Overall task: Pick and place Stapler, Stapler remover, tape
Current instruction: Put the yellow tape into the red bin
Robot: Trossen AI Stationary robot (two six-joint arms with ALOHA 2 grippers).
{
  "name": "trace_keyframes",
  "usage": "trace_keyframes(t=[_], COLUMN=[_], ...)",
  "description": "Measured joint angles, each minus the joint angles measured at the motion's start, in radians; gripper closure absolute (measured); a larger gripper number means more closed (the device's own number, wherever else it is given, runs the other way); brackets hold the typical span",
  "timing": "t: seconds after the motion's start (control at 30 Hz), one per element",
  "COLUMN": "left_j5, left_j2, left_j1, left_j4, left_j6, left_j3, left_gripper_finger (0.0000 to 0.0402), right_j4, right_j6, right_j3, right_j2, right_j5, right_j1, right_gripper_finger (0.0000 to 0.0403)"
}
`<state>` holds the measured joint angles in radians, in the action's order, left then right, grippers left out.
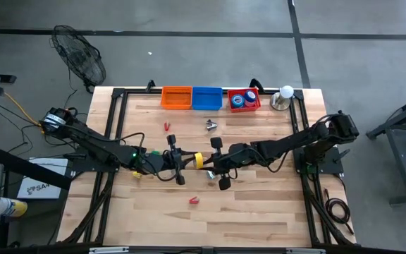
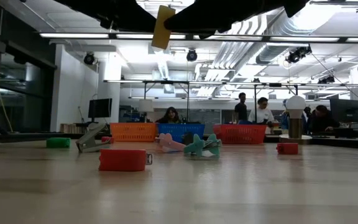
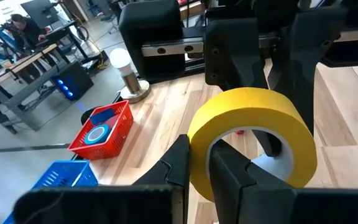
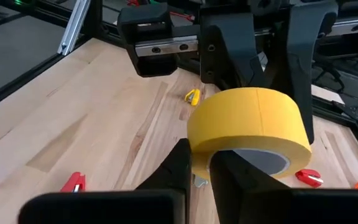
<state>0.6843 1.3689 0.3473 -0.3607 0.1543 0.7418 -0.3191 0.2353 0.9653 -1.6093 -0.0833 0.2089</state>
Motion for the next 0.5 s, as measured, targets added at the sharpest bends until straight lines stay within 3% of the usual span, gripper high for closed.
trace_keyframes(t=[0.5], left_j5=[0.064], left_j2=[0.002], left_j1=[-0.001], left_j4=[0.032], left_j6=[-0.004], left_j3=[0.0], left_gripper_finger=[0.026], right_j4=[0.029], right_j6=[-0.057], right_j3=[0.002], right_j2=[0.0], right_j5=[-0.023], right_j1=[-0.008], right_gripper_finger=[0.0375])
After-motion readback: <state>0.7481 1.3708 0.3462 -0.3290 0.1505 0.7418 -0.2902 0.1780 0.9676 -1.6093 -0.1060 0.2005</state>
